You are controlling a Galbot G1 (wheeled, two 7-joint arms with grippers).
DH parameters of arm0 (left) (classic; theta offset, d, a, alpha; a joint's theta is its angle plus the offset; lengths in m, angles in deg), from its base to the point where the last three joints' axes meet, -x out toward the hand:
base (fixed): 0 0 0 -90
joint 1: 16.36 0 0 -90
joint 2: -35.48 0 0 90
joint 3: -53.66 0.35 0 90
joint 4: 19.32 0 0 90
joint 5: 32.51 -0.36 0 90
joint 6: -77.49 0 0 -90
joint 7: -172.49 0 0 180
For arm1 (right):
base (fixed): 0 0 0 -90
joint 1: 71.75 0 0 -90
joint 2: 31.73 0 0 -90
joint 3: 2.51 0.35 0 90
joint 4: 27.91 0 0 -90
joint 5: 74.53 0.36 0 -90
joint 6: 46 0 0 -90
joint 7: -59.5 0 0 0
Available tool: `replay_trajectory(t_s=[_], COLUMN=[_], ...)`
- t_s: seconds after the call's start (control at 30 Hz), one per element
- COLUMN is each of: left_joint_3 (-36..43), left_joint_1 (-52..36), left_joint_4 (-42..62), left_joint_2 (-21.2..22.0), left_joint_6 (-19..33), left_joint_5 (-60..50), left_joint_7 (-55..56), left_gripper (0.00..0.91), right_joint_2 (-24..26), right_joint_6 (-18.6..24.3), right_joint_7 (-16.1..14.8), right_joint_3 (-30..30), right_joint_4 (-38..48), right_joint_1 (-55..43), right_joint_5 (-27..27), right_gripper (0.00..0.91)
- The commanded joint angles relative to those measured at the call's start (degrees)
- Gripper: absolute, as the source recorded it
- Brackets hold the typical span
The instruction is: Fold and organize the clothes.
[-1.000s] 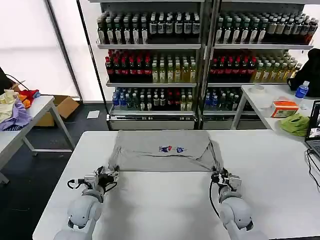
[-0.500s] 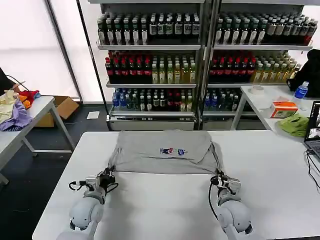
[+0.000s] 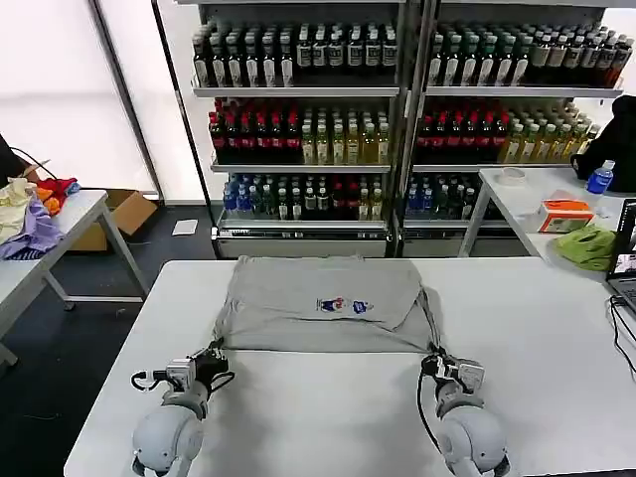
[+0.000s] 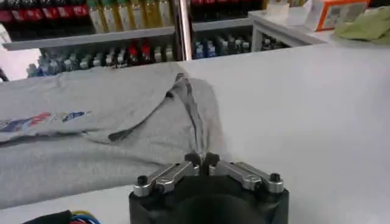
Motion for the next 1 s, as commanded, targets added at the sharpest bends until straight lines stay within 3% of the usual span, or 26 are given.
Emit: replay_trajectory(t_s=[0.03,0.2,0.3,0.63,0.73,1.0], left_joint_3=[-1.46,-1.12,-1.02,-1.49,-0.97,-0.99], left_joint_1=[13.04,19.73,23.83,29.38,32.35,31.88], left_joint_4=[-15.69,-20.29,-23.01,-25.85,-26.3,-25.41], left_joint_2=[-0.92,-0.97,-0.99,-0.96,-0.85,0.08], left_joint_6=[0.31,0.39,0.71,1.92,2.79,3.21], left_joint_5=[-0.9,-3.92,-5.04,-6.97,-8.33,-9.63], left_joint_7=[1.46,1.65,1.41,1.25,1.16,1.33], left_gripper=[0.0,0.0,0.0,0.0,0.0,0.01], right_joint_2=[0.49,0.84,2.21,4.32,3.93,2.98], right_joint_6=[0.47,-0.08,0.46,0.54,0.51,1.33], right_joint_7=[1.59,6.8,7.91,8.06,7.56,6.86], right_joint_3=[0.7,-0.03,-0.3,0.09,-0.39,-0.51], right_joint_4=[-11.44,-16.6,-18.64,-19.99,-20.7,-19.63], right_joint_1=[8.35,15.96,20.22,25.67,26.72,27.38], right_joint_5=[-0.33,-0.92,-1.5,-4.89,-8.35,-10.9], right_gripper=[0.0,0.0,0.0,0.0,0.0,0.01])
